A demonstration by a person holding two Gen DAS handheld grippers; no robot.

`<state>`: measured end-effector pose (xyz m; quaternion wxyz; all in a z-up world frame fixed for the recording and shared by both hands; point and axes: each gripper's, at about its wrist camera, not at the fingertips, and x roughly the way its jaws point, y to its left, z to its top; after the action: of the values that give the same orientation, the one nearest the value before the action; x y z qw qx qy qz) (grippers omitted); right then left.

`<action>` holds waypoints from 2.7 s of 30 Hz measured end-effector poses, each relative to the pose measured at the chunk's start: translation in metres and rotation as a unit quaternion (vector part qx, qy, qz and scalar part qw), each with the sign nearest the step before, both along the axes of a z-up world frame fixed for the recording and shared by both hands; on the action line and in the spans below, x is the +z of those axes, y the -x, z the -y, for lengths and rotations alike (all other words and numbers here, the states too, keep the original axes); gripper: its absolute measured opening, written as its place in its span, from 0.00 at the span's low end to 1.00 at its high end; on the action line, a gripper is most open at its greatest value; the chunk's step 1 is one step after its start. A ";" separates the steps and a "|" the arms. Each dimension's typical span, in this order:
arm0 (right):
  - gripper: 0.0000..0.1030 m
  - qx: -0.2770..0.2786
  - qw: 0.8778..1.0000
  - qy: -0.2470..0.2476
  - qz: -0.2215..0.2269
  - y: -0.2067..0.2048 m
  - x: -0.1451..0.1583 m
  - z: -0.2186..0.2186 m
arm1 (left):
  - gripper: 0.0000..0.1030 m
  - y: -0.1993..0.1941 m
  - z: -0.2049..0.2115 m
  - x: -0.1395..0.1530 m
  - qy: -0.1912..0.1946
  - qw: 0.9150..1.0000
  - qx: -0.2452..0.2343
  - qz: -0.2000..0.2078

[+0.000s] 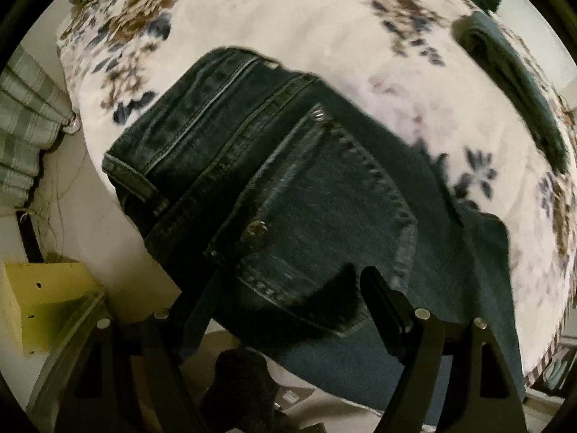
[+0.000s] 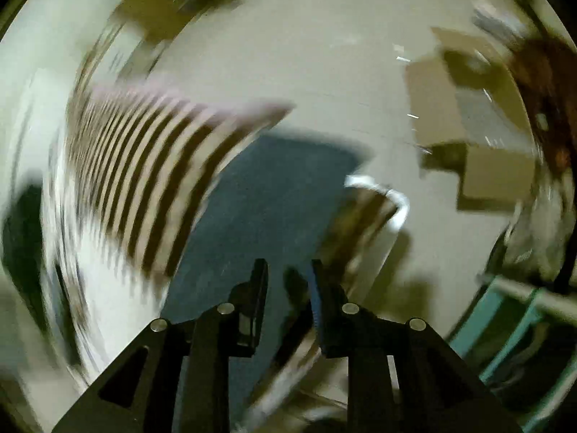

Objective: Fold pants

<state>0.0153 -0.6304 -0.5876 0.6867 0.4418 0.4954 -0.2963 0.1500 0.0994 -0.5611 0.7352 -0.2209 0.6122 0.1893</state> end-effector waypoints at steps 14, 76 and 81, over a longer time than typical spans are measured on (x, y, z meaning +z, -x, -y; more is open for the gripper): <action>0.59 0.573 0.808 -0.135 -0.013 -0.287 -0.015 -0.448 | 0.75 -0.008 -0.032 -0.023 -0.027 0.998 -0.055 -0.022; 0.08 -0.003 0.975 -0.065 0.212 -0.013 -0.055 0.075 | 1.00 -0.042 0.336 -0.037 0.030 0.954 -0.296 -0.027; 0.08 0.052 0.970 -0.031 0.237 -0.022 0.018 0.033 | 1.00 -0.031 0.304 0.008 0.058 0.960 -0.272 0.018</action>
<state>0.0371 -0.6636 -0.5701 0.7847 0.4948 0.3495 -0.1314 0.1807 -0.2046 -0.5534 0.7558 -0.0922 0.6458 -0.0576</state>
